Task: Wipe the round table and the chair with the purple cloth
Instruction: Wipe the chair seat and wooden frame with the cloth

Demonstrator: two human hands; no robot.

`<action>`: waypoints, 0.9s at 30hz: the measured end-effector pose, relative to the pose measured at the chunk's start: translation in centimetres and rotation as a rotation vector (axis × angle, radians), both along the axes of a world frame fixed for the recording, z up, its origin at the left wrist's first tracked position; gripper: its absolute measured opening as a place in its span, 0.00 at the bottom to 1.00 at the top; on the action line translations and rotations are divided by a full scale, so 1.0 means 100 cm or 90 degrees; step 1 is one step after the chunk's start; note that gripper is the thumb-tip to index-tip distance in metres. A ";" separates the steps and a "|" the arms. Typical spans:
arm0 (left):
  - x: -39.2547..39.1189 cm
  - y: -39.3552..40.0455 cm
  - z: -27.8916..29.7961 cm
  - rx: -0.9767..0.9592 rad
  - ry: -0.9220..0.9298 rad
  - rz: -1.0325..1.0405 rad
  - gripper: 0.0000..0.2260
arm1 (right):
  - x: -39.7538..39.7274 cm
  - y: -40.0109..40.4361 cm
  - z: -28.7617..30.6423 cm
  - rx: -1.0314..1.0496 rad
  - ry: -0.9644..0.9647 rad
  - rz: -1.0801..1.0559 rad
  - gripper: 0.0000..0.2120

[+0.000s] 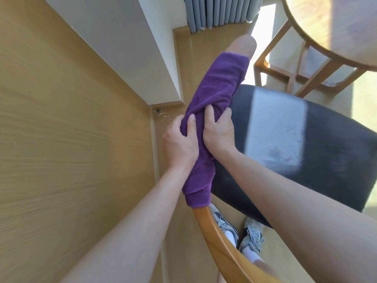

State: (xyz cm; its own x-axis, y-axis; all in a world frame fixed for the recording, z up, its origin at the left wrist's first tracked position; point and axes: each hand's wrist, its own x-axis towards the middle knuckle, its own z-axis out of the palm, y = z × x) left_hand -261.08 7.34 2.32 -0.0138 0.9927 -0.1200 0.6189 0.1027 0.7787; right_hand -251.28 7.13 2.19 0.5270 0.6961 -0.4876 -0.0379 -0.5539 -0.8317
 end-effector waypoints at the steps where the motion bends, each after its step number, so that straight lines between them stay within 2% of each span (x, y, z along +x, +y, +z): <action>1: -0.005 -0.013 -0.003 -0.002 0.002 0.017 0.13 | -0.006 -0.011 0.001 0.002 0.005 0.016 0.18; 9: -0.028 -0.121 -0.009 -0.053 -0.023 0.148 0.20 | -0.033 -0.106 -0.004 -0.005 0.046 0.182 0.14; 16: -0.046 -0.181 0.013 -0.216 -0.056 0.133 0.11 | -0.018 -0.163 0.000 -0.110 0.075 0.363 0.18; 24: -0.049 -0.225 0.027 -0.289 -0.052 0.121 0.14 | 0.009 -0.205 0.028 -0.178 0.004 0.526 0.18; 27: -0.036 -0.239 0.041 -0.311 -0.041 0.144 0.12 | 0.019 -0.223 0.039 -0.194 -0.020 0.563 0.19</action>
